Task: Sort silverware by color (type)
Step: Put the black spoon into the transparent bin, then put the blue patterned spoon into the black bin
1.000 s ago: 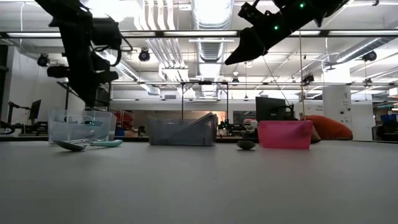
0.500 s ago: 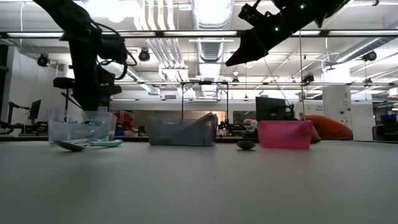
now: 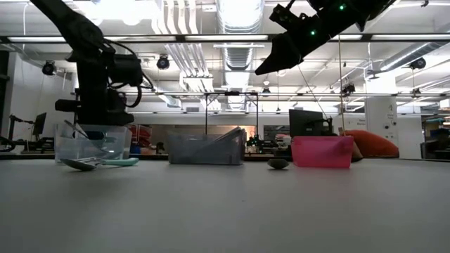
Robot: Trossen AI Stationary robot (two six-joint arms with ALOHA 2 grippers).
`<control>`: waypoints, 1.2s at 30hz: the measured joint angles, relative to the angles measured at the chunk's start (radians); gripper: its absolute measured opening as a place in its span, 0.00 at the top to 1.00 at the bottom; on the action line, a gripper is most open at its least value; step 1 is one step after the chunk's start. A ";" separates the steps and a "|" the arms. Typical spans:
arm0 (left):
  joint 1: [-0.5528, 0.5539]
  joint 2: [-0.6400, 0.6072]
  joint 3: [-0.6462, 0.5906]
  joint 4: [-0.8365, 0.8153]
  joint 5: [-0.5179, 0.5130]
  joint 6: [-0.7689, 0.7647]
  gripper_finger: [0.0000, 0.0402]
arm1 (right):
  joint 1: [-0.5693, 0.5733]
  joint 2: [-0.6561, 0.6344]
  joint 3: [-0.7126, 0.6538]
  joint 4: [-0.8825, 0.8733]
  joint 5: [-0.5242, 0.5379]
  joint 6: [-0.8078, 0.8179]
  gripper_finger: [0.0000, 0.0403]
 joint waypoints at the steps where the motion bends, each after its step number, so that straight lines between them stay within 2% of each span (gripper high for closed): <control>1: 0.000 0.000 -0.007 0.008 -0.001 -0.006 1.00 | 0.000 0.000 0.000 0.000 0.000 0.000 0.69; 7: 0.000 0.000 -0.032 0.032 -0.001 -0.018 0.97 | 0.000 0.000 0.000 0.007 0.000 0.000 0.69; 24: -0.025 -0.002 -0.032 0.060 -0.008 -0.041 0.97 | 0.000 0.000 0.000 0.008 0.000 -0.001 0.69; 30: -0.104 -0.013 -0.032 0.061 -0.067 -0.074 0.97 | 0.000 0.000 0.000 0.008 0.000 -0.001 0.69; 36: -0.243 -0.070 -0.032 0.065 -0.124 -0.112 0.97 | 0.000 0.000 0.000 0.008 0.000 -0.001 0.69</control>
